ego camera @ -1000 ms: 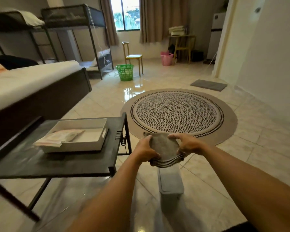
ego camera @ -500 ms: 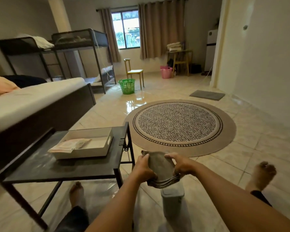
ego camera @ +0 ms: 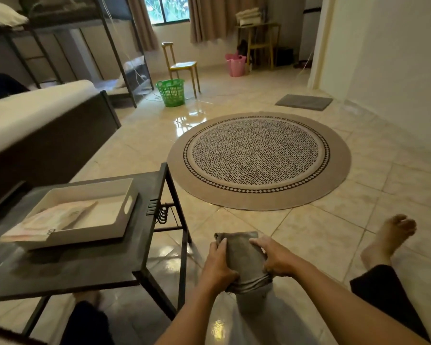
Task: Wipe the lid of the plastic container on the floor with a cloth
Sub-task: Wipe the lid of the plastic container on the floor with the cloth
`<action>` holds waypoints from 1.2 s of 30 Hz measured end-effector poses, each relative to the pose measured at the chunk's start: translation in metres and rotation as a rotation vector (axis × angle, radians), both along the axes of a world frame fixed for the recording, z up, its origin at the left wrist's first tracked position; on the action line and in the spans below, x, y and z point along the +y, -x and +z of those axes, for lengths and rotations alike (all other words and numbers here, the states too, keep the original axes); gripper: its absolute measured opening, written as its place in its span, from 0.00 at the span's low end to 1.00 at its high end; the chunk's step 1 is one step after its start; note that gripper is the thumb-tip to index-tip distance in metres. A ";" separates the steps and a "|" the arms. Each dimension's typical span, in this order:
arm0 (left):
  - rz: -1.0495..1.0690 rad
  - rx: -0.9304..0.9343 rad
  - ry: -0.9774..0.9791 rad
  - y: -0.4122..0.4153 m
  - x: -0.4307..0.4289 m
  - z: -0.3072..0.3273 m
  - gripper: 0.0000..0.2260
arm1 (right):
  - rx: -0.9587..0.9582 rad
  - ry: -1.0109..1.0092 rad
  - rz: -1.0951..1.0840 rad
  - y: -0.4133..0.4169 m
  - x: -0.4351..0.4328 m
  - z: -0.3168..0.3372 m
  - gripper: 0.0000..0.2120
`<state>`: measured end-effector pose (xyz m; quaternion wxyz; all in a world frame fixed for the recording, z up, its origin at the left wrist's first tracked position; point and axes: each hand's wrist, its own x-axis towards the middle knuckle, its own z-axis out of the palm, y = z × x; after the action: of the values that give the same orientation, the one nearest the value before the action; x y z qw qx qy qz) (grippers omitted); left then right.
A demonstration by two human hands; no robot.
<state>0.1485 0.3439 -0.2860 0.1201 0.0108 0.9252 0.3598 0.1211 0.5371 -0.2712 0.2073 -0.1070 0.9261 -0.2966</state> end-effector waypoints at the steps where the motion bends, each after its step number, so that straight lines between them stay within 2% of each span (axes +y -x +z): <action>1: -0.009 -0.013 -0.003 0.004 0.001 -0.007 0.44 | -0.001 0.000 -0.001 0.004 0.002 -0.009 0.43; 6: -0.030 -0.057 0.009 0.021 0.002 -0.033 0.44 | -0.008 0.053 -0.030 0.020 0.008 -0.047 0.41; 9: -0.047 -0.064 0.014 0.026 0.001 -0.044 0.43 | 0.000 0.129 -0.212 0.031 0.015 -0.065 0.36; 14: -0.078 0.015 0.063 0.023 -0.003 -0.052 0.40 | -0.144 0.249 -0.314 0.040 0.021 -0.087 0.29; 17: -0.079 0.108 0.258 0.026 -0.003 -0.055 0.43 | -0.163 0.306 -0.317 0.043 0.019 -0.093 0.29; 20: -0.185 0.223 0.371 0.034 0.006 -0.062 0.37 | -0.150 0.328 -0.331 0.045 0.017 -0.094 0.30; 24: -0.319 0.202 0.411 0.039 0.027 -0.076 0.32 | -0.184 0.364 -0.320 0.040 0.022 -0.094 0.32; 30: -0.336 0.180 0.469 0.025 0.033 -0.098 0.32 | -0.254 0.422 -0.298 0.032 0.026 -0.091 0.39; 36: -0.335 0.213 0.541 0.032 0.041 -0.099 0.30 | -0.265 0.453 -0.323 0.032 0.027 -0.093 0.38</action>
<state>0.1161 0.3851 -0.3852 0.0785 0.1679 0.9799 0.0732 0.0886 0.5643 -0.3639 0.2473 0.0377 0.8064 -0.5359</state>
